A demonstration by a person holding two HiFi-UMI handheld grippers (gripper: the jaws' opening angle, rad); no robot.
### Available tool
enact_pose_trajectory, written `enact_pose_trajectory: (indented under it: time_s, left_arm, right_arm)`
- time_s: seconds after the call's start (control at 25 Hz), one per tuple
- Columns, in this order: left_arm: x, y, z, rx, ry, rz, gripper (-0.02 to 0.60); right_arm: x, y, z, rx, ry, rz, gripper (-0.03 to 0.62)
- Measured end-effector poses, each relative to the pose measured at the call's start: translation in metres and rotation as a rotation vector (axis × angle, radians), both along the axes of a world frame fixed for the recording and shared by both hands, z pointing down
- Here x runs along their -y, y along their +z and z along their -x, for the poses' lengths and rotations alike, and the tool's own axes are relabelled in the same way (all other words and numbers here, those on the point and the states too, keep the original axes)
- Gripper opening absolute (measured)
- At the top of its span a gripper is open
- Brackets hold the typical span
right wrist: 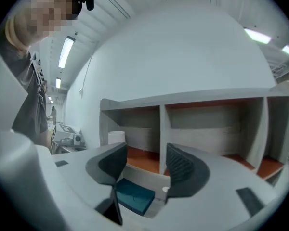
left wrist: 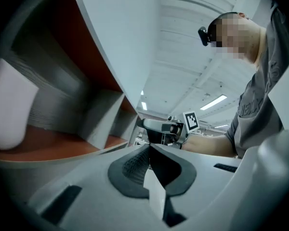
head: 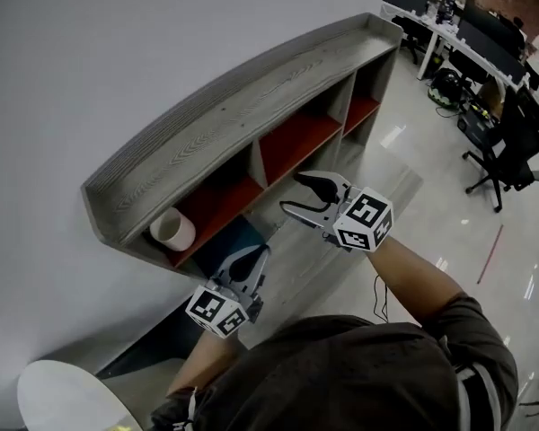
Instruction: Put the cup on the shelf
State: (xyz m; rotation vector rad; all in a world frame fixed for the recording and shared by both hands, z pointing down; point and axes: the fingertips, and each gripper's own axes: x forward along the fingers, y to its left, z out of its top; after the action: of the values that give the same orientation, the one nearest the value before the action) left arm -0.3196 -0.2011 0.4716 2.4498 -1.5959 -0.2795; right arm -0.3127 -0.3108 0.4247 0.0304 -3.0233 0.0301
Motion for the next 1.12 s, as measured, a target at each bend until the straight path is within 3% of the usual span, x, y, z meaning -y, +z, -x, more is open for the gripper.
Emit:
enact_pose_trajectory:
  time_s: [0.28, 0.64, 0.88, 1.12]
  left_arm:
    - [0.050, -0.022, -0.104, 0.023, 0.204, -0.028, 0.005]
    - [0.081, -0.045, -0.284, 0.042, 0.503, -0.071, 0.005]
    - [0.087, -0.048, -0.404, 0.038, 0.703, -0.087, 0.005]
    - [0.074, -0.031, -0.509, 0.044, 0.858, -0.106, 0.005]
  right_arm:
    - [0.031, -0.013, -0.139, 0.018, 0.219, 0.006, 0.164]
    - [0.022, -0.018, -0.369, 0.037, 0.574, 0.022, 0.050]
    - [-0.008, -0.015, -0.520, 0.047, 0.838, 0.020, -0.008]
    - [-0.055, 0.010, -0.647, 0.037, 1.051, 0.018, -0.009]
